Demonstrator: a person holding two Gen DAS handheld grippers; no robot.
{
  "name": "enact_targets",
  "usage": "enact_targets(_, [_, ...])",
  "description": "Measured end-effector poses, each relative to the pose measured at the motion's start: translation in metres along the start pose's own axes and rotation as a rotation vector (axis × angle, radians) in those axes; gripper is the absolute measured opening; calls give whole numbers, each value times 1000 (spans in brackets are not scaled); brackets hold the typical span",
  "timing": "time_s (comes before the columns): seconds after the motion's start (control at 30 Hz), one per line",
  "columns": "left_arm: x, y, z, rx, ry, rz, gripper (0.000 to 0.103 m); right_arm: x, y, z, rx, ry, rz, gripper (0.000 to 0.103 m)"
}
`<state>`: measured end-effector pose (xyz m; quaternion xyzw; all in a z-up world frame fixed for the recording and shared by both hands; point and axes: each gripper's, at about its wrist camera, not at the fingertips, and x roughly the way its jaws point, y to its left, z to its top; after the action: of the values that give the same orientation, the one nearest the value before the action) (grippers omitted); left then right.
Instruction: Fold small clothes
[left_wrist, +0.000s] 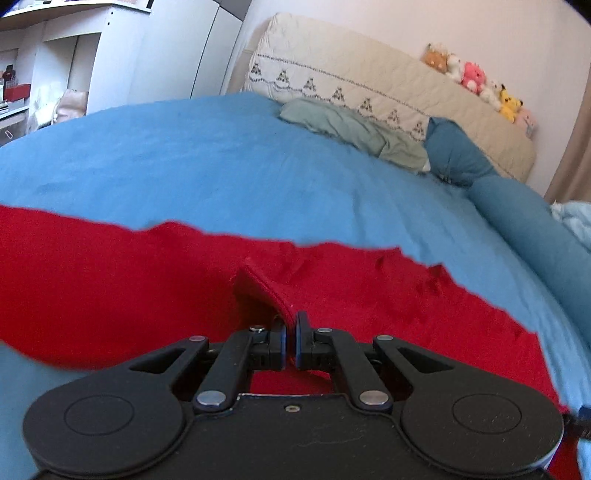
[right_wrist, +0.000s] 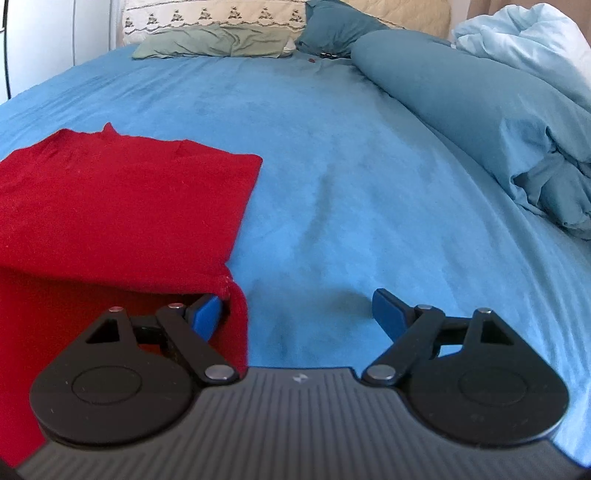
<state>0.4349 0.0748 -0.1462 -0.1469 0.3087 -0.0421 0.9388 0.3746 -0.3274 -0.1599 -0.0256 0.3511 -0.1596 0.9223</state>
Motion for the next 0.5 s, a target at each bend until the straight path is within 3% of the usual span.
enact_targets(0.1, [-5, 9, -4, 16, 19, 7, 6, -1, 0, 1, -20, 6, 3, 100])
enact_targets(0.33, [-32, 22, -15, 78, 61, 109, 31, -13, -6, 1, -52, 47, 27, 100])
enact_targets(0.4, [-49, 24, -13, 105, 42, 114, 43, -30, -1, 2, -78, 27, 43, 100])
enact_targets(0.47, [-59, 19, -11, 125, 6, 104, 69, -50, 12, 4, -90, -44, 122, 101])
enact_targets(0.5, [-59, 16, -8, 129, -6, 87, 71, -55, 20, 5, -87, -63, 167, 101])
